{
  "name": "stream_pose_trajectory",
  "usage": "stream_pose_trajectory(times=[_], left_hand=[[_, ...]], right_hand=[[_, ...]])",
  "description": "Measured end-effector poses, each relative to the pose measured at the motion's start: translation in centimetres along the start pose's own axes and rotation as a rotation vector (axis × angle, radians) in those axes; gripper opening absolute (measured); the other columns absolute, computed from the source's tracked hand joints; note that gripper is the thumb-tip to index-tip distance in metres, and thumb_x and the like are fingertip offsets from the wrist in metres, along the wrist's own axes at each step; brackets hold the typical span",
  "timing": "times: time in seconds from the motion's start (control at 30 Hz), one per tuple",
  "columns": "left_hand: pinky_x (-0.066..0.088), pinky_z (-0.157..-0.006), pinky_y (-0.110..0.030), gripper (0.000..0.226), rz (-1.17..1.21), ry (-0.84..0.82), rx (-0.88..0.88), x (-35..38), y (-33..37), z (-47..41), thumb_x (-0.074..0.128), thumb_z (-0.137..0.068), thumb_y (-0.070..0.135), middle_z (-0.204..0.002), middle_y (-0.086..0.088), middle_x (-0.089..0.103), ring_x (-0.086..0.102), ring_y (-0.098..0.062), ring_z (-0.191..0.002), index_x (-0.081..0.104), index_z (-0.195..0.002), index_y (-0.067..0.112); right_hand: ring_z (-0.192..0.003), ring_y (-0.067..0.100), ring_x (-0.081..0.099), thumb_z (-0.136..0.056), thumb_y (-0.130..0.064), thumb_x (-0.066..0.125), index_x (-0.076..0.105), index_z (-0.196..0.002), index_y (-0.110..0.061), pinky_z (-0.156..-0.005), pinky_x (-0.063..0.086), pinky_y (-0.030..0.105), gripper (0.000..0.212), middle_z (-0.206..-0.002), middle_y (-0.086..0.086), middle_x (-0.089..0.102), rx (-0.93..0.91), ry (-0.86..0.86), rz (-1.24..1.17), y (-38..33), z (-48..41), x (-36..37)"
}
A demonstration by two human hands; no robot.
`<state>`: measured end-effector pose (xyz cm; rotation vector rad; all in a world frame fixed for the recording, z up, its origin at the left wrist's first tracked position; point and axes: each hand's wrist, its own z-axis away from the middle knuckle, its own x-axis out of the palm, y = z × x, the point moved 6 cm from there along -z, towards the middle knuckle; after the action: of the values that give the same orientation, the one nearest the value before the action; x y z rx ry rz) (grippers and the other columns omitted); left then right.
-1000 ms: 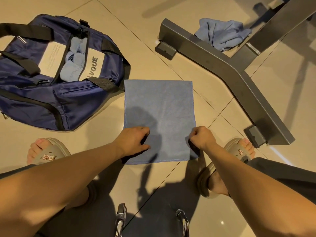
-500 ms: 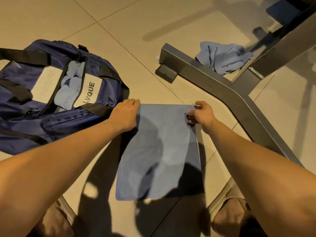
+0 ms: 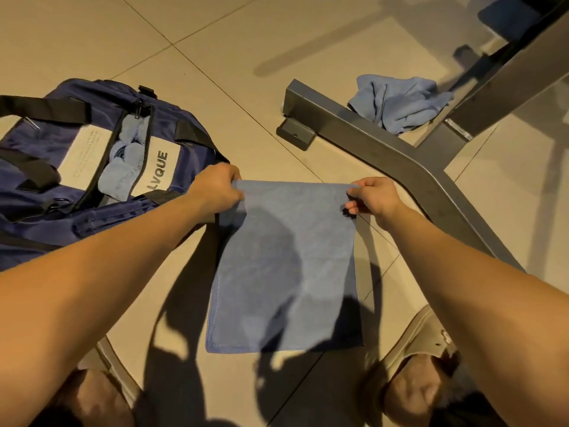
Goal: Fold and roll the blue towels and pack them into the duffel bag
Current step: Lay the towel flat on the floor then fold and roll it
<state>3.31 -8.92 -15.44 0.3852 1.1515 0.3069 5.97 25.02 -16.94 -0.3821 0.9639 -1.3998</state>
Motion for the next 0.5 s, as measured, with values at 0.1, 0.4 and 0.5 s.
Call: stream_pose_trajectory(times=[0.1, 0.4, 0.5], left_hand=[[0.047, -0.067, -0.037, 0.004, 0.063, 0.071, 0.02, -2.4, 0.0, 1.3, 0.073, -0.09, 0.021, -0.084, -0.003, 0.068, 0.062, -0.025, -0.08, 0.071, -0.089, 0.017], [0.052, -0.082, -0.04, 0.023, 0.079, 0.12, 0.14, -3.5, -1.1, 8.7, 0.058, -0.097, 0.008, -0.103, -0.003, 0.074, 0.065, -0.026, -0.096, 0.077, -0.107, 0.017], [0.053, -0.083, -0.039, 0.03, 0.08, 0.151, 0.141, -2.5, -1.3, 11.6, 0.056, -0.096, 0.003, -0.109, -0.005, 0.075, 0.065, -0.028, -0.101, 0.077, -0.11, 0.018]], right_hand=[[-0.053, 0.024, 0.068, -0.095, 0.004, 0.06, 0.066, -0.095, -0.001, -0.054, 0.061, 0.031, 0.008, -0.079, 0.018, 0.067, -0.016, -0.027, -0.036, -1.4, 1.9, -1.3], [-0.067, 0.025, 0.066, -0.092, 0.003, 0.06, 0.071, -0.1, 0.005, -0.063, 0.059, 0.033, 0.014, -0.085, 0.018, 0.068, -0.08, -0.03, -0.155, 0.5, 10.1, -3.4], [-0.073, 0.026, 0.067, -0.091, 0.003, 0.06, 0.073, -0.099, 0.004, -0.071, 0.059, 0.037, 0.015, -0.087, 0.018, 0.07, -0.082, -0.03, -0.203, 3.0, 12.8, -4.0]])
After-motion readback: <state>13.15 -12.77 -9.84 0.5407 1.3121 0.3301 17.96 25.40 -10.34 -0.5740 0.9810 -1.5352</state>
